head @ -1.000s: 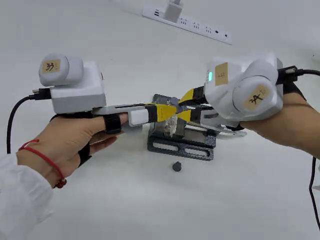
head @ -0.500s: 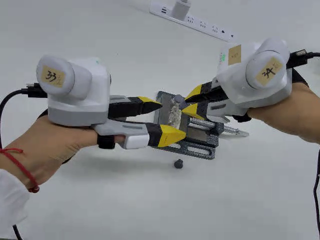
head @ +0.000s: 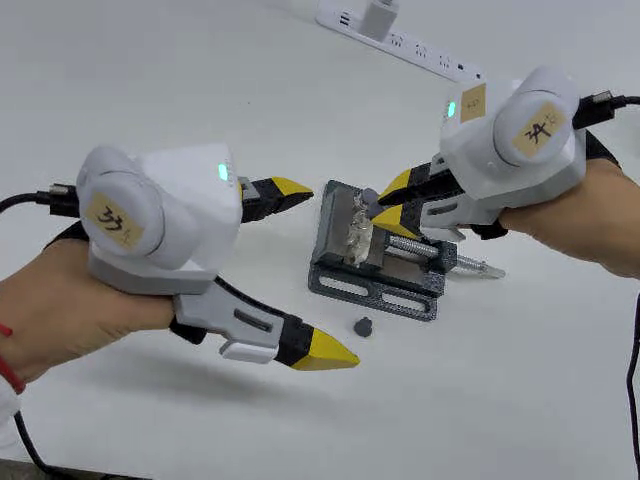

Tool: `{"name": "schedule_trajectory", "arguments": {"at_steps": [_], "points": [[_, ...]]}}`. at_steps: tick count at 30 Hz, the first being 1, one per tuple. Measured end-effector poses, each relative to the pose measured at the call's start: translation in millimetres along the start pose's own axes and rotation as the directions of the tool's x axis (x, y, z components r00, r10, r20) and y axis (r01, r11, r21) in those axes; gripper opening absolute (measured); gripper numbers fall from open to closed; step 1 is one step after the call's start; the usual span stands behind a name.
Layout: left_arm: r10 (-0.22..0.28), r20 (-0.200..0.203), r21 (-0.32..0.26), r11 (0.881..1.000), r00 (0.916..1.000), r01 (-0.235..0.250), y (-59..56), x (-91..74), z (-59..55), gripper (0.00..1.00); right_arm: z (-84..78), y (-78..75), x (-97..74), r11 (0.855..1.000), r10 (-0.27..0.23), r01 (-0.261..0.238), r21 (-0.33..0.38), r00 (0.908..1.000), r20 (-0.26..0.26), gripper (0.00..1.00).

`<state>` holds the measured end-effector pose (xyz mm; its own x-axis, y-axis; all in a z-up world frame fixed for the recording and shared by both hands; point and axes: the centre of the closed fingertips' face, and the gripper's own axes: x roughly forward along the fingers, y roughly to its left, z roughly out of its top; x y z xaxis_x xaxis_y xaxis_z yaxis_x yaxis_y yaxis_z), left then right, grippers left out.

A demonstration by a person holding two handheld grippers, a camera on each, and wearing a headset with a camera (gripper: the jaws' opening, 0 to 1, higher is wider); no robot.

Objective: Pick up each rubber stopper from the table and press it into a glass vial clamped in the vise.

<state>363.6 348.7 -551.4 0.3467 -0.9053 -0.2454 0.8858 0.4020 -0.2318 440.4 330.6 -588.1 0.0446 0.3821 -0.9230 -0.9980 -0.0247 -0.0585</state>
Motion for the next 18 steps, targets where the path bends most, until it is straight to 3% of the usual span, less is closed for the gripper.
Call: {"name": "schedule_trajectory", "arguments": {"at_steps": [7, 18], "points": [[-0.005, -0.013, 0.034, 0.999, 0.9999, 0.005, -4.3, -2.4, -2.4, 0.99, 1.3, 4.0, 1.4, 1.0, 0.004, -0.004, -0.006, 0.9999, -0.01, 0.06], [-0.001, 0.011, 0.017, 1.0, 0.9999, 0.001, -7.4, -2.4, 3.3, 0.99, -1.0, 5.0, 3.5, 1.0, 0.001, -0.002, -0.025, 0.9997, -0.026, 0.06]]}}
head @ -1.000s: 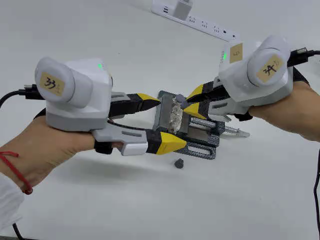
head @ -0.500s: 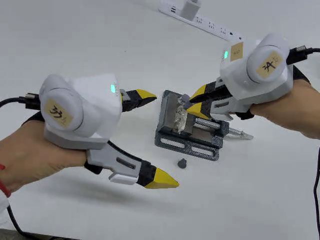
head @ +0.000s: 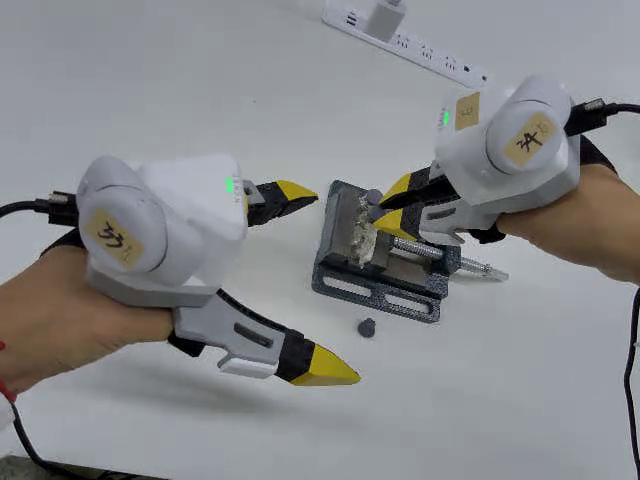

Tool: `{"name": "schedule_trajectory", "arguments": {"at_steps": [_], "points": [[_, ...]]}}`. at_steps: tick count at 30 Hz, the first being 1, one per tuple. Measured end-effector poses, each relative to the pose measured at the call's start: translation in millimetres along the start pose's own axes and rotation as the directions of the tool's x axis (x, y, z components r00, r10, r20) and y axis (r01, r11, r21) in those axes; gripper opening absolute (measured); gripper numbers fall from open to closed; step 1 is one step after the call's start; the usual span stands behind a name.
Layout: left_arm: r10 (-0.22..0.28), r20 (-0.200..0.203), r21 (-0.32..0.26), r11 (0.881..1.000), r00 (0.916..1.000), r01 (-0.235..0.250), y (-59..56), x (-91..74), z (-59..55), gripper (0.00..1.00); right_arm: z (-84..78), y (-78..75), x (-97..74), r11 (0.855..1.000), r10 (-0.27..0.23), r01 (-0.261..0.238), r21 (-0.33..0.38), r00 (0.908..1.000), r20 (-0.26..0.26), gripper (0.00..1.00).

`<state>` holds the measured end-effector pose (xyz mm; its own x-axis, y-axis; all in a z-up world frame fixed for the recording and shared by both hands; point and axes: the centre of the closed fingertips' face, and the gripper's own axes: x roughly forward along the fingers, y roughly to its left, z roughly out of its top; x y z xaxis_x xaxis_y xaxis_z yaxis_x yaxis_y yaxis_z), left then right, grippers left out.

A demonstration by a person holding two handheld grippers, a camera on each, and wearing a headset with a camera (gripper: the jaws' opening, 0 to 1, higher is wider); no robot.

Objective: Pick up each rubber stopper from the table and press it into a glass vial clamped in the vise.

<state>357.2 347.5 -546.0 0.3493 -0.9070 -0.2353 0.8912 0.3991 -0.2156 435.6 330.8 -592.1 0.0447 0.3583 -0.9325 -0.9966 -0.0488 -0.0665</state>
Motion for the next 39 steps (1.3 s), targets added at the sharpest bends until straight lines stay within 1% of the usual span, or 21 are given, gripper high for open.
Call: {"name": "schedule_trajectory", "arguments": {"at_steps": [6, 11, 17, 19, 20, 25, 29, 34, 39], "points": [[-0.001, -0.002, 0.004, 1.0, 1.0, 0.001, -0.7, 1.3, 0.0, 0.99, 0.0, 0.8, 0.0, 1.0, 0.002, -0.002, -0.007, 1.0, -0.003, 0.06], [-0.005, -0.012, 0.013, 1.0, 0.9999, 0.005, -1.1, 2.4, -2.3, 0.99, 0.0, 2.2, -1.8, 1.0, -0.003, 0.002, -0.028, 0.9998, -0.019, 0.06], [-0.007, -0.012, 0.014, 1.0, 0.9999, 0.007, -1.9, 2.7, -2.0, 0.99, 0.7, -0.7, 1.2, 0.999, -0.012, 0.011, -0.048, 0.9996, -0.026, 0.06], [-0.008, -0.012, 0.015, 1.0, 0.9999, 0.009, -2.5, 2.5, -1.6, 0.99, 0.7, 0.2, 2.5, 0.998, -0.016, 0.014, -0.061, 0.9993, -0.035, 0.06], [-0.008, -0.012, 0.016, 1.0, 0.9999, 0.008, -2.4, 2.3, -1.4, 0.99, 0.6, 0.8, 2.3, 0.997, -0.021, 0.017, -0.081, 0.9989, -0.042, 0.06], [-0.005, -0.012, 0.014, 1.0, 0.9999, 0.005, -1.6, 1.6, -1.5, 0.99, -0.2, -1.3, 2.8, 0.997, -0.018, 0.014, -0.075, 0.999, -0.042, 0.06], [-0.005, -0.004, 0.012, 1.0, 1.0, 0.005, -1.7, 0.9, 0.3, 0.99, -0.1, -1.2, 2.9, 0.996, -0.027, 0.022, -0.091, 0.9983, -0.052, 0.06], [-0.004, -0.005, 0.009, 1.0, 1.0, 0.004, -1.8, 0.4, -0.3, 0.99, -0.3, -0.6, 2.5, 0.987, -0.058, 0.048, -0.156, 0.9961, -0.066, 0.06], [-0.002, -0.002, 0.007, 1.0, 1.0, 0.002, -1.6, -0.2, 0.1, 0.99, -0.3, -0.1, 2.9, 0.978, -0.082, 0.064, -0.197, 0.9931, -0.084, 0.05]]}}
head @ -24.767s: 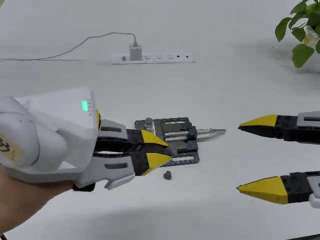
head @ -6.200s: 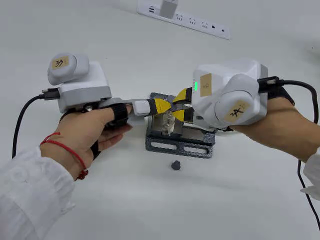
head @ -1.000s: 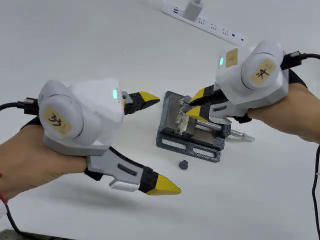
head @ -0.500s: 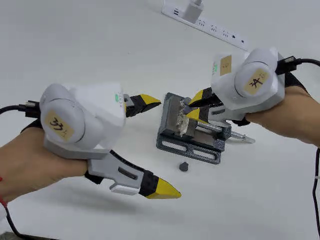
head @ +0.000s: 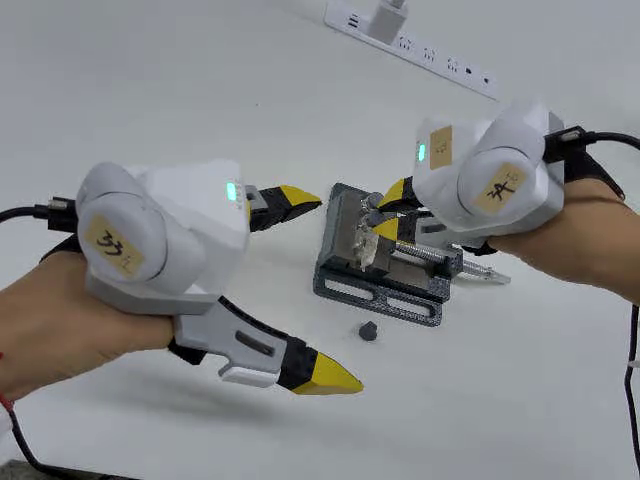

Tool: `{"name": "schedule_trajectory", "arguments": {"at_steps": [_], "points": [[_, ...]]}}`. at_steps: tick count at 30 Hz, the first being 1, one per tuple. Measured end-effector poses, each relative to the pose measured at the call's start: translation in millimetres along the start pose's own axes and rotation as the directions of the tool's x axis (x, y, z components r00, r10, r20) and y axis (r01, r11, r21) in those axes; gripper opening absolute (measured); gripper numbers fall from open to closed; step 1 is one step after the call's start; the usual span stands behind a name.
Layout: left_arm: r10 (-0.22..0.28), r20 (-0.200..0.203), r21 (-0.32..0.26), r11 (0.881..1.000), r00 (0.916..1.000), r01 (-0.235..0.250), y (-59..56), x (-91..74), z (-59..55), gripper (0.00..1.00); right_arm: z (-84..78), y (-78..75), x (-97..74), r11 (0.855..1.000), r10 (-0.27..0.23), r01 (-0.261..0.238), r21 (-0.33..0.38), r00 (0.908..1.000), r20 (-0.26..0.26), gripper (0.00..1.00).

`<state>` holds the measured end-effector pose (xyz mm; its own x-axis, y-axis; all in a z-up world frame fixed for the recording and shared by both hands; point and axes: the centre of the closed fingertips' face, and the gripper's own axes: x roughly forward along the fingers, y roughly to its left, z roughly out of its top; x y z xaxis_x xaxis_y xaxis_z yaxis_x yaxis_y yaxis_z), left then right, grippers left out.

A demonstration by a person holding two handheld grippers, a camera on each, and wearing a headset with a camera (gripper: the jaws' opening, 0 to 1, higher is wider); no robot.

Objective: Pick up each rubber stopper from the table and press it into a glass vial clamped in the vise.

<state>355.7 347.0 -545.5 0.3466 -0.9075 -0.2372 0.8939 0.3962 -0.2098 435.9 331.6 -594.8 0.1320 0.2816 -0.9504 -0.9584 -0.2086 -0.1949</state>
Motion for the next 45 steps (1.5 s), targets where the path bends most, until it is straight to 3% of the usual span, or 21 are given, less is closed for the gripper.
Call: {"name": "schedule_trajectory", "arguments": {"at_steps": [8, 11, 26, 36, 41, 45], "points": [[-0.003, 0.007, -0.003, 1.0, 1.0, 0.003, -0.2, 2.1, 1.6, 0.99, 0.4, -1.3, 1.0, 0.999, 0.006, -0.006, 0.032, 0.9999, -0.016, 0.05], [-0.006, 0.011, -0.003, 1.0, 0.9999, 0.006, -1.0, 4.0, 3.7, 0.99, -0.6, -1.2, -0.2, 0.998, 0.006, -0.006, 0.066, 1.0, 0.003, 0.06], [-0.007, 0.013, -0.012, 1.0, 0.9999, 0.007, -2.1, 3.3, 4.0, 0.99, -0.2, -0.7, -0.6, 0.997, -0.014, 0.012, 0.071, 0.9995, 0.028, 0.08], [-0.006, 0.009, -0.013, 1.0, 0.9999, 0.006, -2.7, 2.4, 2.8, 0.99, 9.7, -5.2, -14.9, 0.99, -0.019, 0.004, 0.144, 0.9943, 0.105, 0.07], [-0.009, 0.007, -0.012, 1.0, 0.9999, 0.009, -3.4, 1.7, 3.0, 0.99, 3.5, -12.5, -17.0, 0.981, -0.012, -0.013, 0.196, 0.9918, 0.128, 0.0], [-0.014, 0.002, -0.009, 1.0, 0.9999, 0.014, -4.9, 1.5, 2.6, 0.99, 0.4, -12.0, -16.5, 0.973, 0.004, -0.037, 0.23, 0.9899, 0.142, 0.0]]}}
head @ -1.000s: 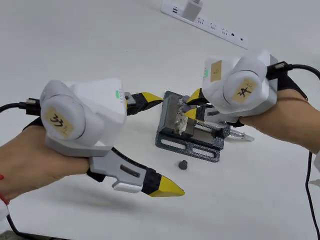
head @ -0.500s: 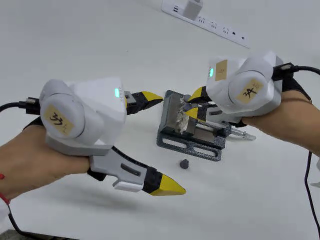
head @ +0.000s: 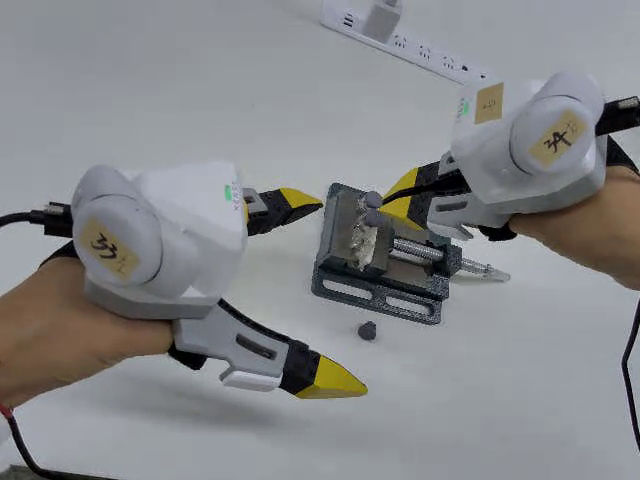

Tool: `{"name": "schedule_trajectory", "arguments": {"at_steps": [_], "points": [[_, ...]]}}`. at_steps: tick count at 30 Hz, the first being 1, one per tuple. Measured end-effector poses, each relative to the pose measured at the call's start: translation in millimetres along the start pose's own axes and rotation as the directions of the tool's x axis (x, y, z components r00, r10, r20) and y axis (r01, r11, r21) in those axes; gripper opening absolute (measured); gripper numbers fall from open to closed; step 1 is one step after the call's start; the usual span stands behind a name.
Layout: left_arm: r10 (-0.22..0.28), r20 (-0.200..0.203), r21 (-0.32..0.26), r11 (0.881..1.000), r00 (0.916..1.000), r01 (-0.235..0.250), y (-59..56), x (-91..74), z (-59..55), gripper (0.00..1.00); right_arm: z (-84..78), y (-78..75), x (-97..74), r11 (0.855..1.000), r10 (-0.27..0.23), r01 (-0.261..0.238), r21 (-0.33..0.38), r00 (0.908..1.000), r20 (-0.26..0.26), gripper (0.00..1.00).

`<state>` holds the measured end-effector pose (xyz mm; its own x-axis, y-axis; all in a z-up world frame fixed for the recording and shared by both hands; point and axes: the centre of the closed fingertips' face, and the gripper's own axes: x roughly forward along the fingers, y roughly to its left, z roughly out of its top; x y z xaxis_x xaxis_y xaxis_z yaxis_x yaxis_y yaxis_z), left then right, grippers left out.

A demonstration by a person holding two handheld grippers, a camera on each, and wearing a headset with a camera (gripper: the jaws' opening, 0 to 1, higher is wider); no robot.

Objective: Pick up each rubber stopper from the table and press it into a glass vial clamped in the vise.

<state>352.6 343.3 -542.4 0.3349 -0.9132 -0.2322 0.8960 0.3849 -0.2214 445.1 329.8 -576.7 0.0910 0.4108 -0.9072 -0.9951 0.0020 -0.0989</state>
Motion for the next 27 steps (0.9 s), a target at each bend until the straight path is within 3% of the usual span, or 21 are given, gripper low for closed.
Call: {"name": "schedule_trajectory", "arguments": {"at_steps": [11, 27], "points": [[-0.004, -0.004, -0.008, 1.0, 1.0, 0.004, -0.5, -1.0, -1.8, 0.99, -1.5, 6.8, 8.4, 0.999, 0.038, -0.038, 0.012, 0.9993, 0.003, 0.0], [-0.002, 0.001, -0.013, 1.0, 1.0, 0.002, 0.4, -1.0, -1.6, 0.99, -1.7, 10.0, 13.3, 0.999, 0.051, -0.051, 0.016, 0.9987, -0.004, 0.0]]}}
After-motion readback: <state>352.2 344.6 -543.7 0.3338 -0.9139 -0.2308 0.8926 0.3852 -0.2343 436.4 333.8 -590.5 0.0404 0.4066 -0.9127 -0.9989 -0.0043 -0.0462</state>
